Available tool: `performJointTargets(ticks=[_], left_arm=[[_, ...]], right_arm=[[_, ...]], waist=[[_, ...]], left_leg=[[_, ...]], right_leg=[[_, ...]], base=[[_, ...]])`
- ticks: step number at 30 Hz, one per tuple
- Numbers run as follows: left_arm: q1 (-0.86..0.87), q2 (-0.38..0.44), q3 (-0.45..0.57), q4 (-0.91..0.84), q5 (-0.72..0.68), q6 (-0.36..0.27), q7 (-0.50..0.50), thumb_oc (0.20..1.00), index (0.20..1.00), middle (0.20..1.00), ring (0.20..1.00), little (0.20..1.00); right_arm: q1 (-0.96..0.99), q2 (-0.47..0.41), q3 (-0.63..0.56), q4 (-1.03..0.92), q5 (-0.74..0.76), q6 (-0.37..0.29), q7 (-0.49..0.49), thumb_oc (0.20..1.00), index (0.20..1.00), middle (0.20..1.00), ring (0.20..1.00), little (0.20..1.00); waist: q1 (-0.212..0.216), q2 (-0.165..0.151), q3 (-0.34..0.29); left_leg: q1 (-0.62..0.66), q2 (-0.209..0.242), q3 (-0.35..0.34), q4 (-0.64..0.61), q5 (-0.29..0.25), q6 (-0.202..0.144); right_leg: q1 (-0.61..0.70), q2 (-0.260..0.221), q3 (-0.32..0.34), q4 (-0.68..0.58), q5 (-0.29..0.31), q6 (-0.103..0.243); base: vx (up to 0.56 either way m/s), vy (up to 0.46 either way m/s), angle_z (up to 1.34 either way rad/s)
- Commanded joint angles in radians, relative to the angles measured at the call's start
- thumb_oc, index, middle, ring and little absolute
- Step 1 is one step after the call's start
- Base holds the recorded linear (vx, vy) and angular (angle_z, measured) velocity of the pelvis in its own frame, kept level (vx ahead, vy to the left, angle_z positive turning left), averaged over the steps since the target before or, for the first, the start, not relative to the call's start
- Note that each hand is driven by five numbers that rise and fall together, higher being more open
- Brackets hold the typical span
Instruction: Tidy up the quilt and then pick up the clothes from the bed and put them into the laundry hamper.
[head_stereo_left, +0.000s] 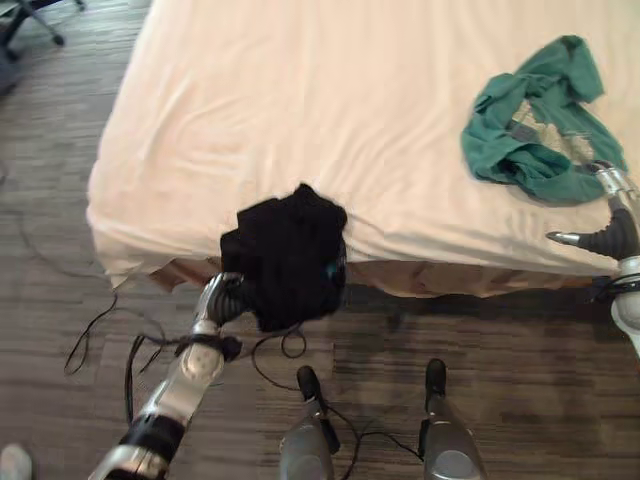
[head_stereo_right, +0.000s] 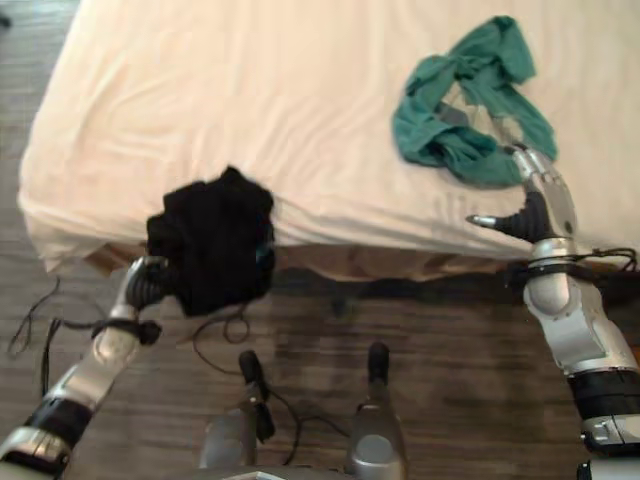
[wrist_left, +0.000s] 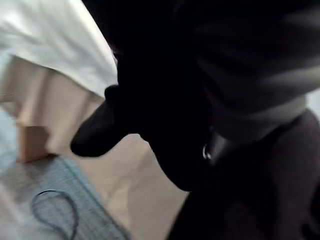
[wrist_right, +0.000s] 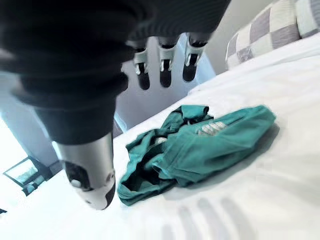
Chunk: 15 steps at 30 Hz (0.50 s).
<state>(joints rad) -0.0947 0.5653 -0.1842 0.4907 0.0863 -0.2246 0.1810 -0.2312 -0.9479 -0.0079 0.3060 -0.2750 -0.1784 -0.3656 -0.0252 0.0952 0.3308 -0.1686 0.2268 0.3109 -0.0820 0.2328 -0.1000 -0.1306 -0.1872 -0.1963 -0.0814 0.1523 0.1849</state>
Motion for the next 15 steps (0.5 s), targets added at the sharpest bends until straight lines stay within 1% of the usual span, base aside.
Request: performJointTargets(ticks=[1,2,3,4,5,6,7,8,9,10,11,12,13,15], left_arm=[[0.016,0.02,0.082,0.002,-0.128,-0.032,0.003,0.2,0.2,0.2,0.2,0.2],[0.053,0.01,0.086,-0.007,-0.146,-0.034,-0.004,0.2,0.2,0.2,0.2,0.2],[0.094,-0.003,0.085,-0.016,-0.157,-0.038,-0.018,0.2,0.2,0.2,0.2,0.2],[0.095,-0.004,0.086,-0.016,-0.157,-0.038,-0.018,0.2,0.2,0.2,0.2,0.2],[0.126,-0.018,0.073,-0.013,-0.201,-0.039,-0.046,0.2,0.2,0.2,0.2,0.2],[0.164,-0.047,0.06,0.014,-0.286,-0.046,-0.092,0.2,0.2,0.2,0.2,0.2],[0.165,-0.049,0.062,0.014,-0.285,-0.046,-0.092,0.2,0.2,0.2,0.2,0.2],[0.195,-0.061,0.023,0.053,-0.297,-0.046,-0.114,0.2,0.2,0.2,0.2,0.2],[0.202,-0.075,0.019,0.078,-0.299,-0.043,-0.12,0.2,0.2,0.2,0.2,0.2],[0.202,-0.078,0.021,0.078,-0.299,-0.043,-0.12,0.2,0.2,0.2,0.2,0.2],[0.209,-0.104,-0.01,0.142,-0.297,-0.038,-0.125,0.2,0.2,0.2,0.2,0.2],[0.209,-0.106,-0.009,0.142,-0.297,-0.038,-0.125,0.2,0.2,0.2,0.2,0.2],[0.207,-0.123,-0.033,0.178,-0.299,-0.039,-0.129,0.2,0.2,0.2,0.2,0.2],[0.203,-0.143,-0.051,0.196,-0.307,-0.042,-0.132,0.2,0.2,0.2,0.2,0.2]], right_arm=[[-0.131,-0.129,-0.011,0.062,0.036,0.027,-0.031,1.0,1.0,1.0,1.0,1.0],[-0.174,-0.155,0.011,0.105,0.046,0.039,-0.026,1.0,1.0,1.0,1.0,1.0],[-0.245,-0.18,0.061,0.163,0.054,0.049,-0.022,1.0,1.0,1.0,1.0,1.0],[-0.25,-0.18,0.066,0.165,0.054,0.049,-0.023,1.0,1.0,1.0,1.0,1.0],[-0.31,-0.223,0.1,0.216,0.054,0.061,-0.017,1.0,1.0,1.0,1.0,1.0],[-0.507,-0.284,0.248,0.356,0.081,0.07,-0.009,1.0,1.0,1.0,1.0,1.0],[-0.516,-0.284,0.257,0.359,0.082,0.07,-0.009,1.0,1.0,1.0,1.0,1.0],[-0.679,-0.32,0.373,0.466,0.088,0.075,0.001,1.0,1.0,1.0,1.0,1.0],[-0.803,-0.328,0.473,0.528,0.089,0.075,0.004,1.0,1.0,1.0,1.0,1.0],[-0.813,-0.328,0.483,0.531,0.089,0.075,0.004,1.0,1.0,1.0,1.0,1.0],[-0.965,-0.32,0.597,0.619,0.096,0.078,0.006,1.0,1.0,1.0,1.0,1.0],[-0.973,-0.319,0.605,0.622,0.097,0.077,0.006,1.0,1.0,1.0,1.0,1.0],[-1.076,-0.304,0.681,0.683,0.098,0.077,0.003,1.0,1.0,1.0,1.0,1.0],[-1.155,-0.283,0.746,0.736,0.102,0.074,0.004,1.0,1.0,1.0,1.0,1.0]], waist=[[0.039,0.001,0.012],[0.047,0.008,0.016],[0.054,0.019,0.019],[0.052,0.019,0.019],[0.067,0.028,0.023],[0.071,0.049,0.024],[0.068,0.05,0.025],[0.085,0.064,0.024],[0.08,0.074,0.026],[0.077,0.076,0.027],[0.083,0.094,0.03],[0.081,0.096,0.031],[0.087,0.107,0.033],[0.091,0.119,0.037]], left_leg=[[0.013,0.013,0.012,-0.005,-0.056,-0.122],[0.005,0.01,0.008,-0.005,-0.051,-0.123],[-0.005,0.008,0.006,-0.005,-0.045,-0.125],[-0.006,0.008,0.005,-0.005,-0.045,-0.125],[-0.015,0.006,0.007,-0.005,-0.037,-0.128],[-0.038,0.004,0.013,-0.005,-0.026,-0.132],[-0.039,0.004,0.012,-0.005,-0.026,-0.132],[-0.059,0.003,0.02,-0.005,-0.014,-0.138],[-0.069,0.003,0.023,-0.005,-0.009,-0.14],[-0.069,0.003,0.023,-0.005,-0.009,-0.14],[-0.091,0.002,0.026,-0.005,0.006,-0.144],[-0.092,0.002,0.026,-0.005,0.006,-0.144],[-0.111,0.002,0.025,-0.005,0.016,-0.148],[-0.132,0.0,0.021,-0.005,0.025,-0.151]], right_leg=[[-0.013,0.05,-0.035,0.007,-0.111,-0.017],[-0.015,0.049,-0.04,0.005,-0.11,-0.017],[-0.021,0.046,-0.046,0.003,-0.109,-0.017],[-0.021,0.046,-0.047,0.004,-0.109,-0.017],[-0.026,0.042,-0.053,0.001,-0.108,-0.016],[-0.046,0.036,-0.057,-0.003,-0.102,-0.016],[-0.046,0.036,-0.057,-0.003,-0.102,-0.016],[-0.065,0.031,-0.061,-0.006,-0.099,-0.014],[-0.073,0.031,-0.061,-0.006,-0.098,-0.013],[-0.073,0.031,-0.062,-0.006,-0.098,-0.013],[-0.093,0.027,-0.064,-0.006,-0.093,-0.013],[-0.093,0.027,-0.064,-0.006,-0.093,-0.013],[-0.109,0.025,-0.063,-0.006,-0.091,-0.012],[-0.13,0.024,-0.06,-0.006,-0.088,-0.012]], base=[[-0.02,-0.079,0.54],[-0.02,-0.082,0.34],[-0.01,-0.06,0.3],[-0.02,-0.055,0.23],[-0.02,-0.026,0.23],[-0.02,-0.026,0.12],[-0.02,-0.02,0.04],[0.0,-0.029,0.12],[0.0,-0.029,0.07],[-0.01,-0.032,0.1],[-0.01,-0.016,0.04],[-0.02,-0.025,0.06],[0.0,0.0,0.0],[-0.03,-0.013,-0.07]])
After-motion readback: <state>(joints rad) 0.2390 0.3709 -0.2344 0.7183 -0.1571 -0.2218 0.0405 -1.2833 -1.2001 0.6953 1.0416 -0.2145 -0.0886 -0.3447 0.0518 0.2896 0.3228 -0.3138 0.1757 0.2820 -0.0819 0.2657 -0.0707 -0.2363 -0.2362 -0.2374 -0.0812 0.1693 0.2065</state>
